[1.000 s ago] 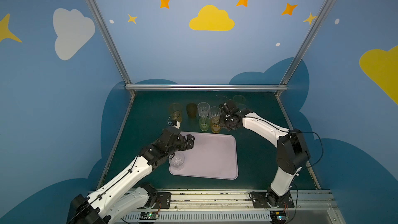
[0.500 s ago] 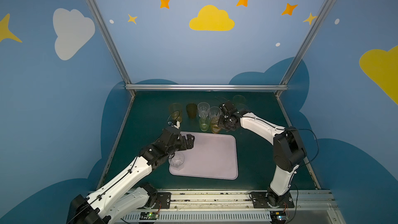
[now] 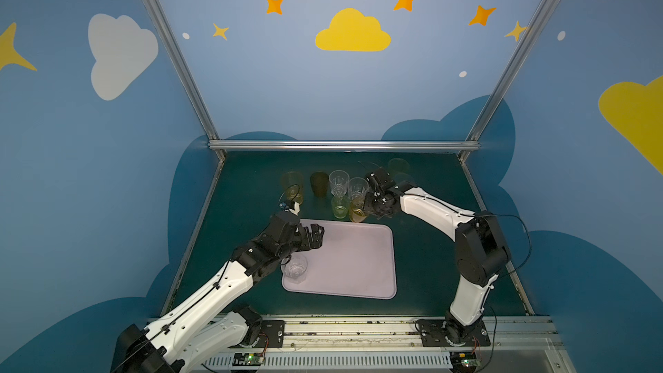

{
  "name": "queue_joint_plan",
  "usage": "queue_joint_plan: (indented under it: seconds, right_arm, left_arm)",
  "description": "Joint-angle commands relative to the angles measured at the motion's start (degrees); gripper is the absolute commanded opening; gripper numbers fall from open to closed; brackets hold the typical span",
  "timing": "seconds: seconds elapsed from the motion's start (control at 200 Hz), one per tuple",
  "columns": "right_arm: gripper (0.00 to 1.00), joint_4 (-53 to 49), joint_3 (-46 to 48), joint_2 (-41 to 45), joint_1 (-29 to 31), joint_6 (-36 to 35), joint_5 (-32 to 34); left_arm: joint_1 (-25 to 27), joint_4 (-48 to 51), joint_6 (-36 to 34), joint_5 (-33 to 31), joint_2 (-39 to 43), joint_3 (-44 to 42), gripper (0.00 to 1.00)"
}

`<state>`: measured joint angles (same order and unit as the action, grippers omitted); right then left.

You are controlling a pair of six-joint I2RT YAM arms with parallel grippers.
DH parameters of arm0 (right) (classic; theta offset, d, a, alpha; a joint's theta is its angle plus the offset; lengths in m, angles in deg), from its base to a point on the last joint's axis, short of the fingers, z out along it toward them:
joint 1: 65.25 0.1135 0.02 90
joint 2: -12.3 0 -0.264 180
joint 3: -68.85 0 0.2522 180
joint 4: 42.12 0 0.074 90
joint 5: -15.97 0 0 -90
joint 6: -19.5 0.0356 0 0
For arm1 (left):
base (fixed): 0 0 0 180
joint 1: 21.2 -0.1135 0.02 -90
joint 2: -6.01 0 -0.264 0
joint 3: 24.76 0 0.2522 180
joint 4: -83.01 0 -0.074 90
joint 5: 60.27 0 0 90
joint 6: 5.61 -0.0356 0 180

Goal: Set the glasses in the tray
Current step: 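Close the right gripper on the yellow glass rim and lift it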

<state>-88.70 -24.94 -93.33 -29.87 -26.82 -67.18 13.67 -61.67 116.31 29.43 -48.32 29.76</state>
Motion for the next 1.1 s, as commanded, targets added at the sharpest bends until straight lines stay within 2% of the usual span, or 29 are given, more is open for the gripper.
queue_joint_plan:
  seconds: [0.0, 0.115, 0.771, 1.096]
  right_arm:
    - [0.04, -0.4, 0.4, 0.8, 0.3, 0.1, 0.5]
    - [0.0, -0.3, 0.6, 1.8, 0.4, 0.0, 0.6]
    - [0.0, -0.4, 2.6, 7.0, 0.7, -1.6, 1.6]
    - [0.0, -0.3, 6.4, 11.7, 1.4, -3.3, 0.9]
  left_arm:
    - [-0.1, -0.5, -0.7, -0.1, 0.0, -0.1, 1.0]
    - [-0.1, -0.6, -0.6, -0.1, 0.1, -0.1, 1.0]
    - [-0.2, -0.6, -0.6, -0.7, -0.3, 0.3, 1.0]
    - [-0.2, 1.0, -0.5, -0.8, -0.2, 1.5, 1.0]
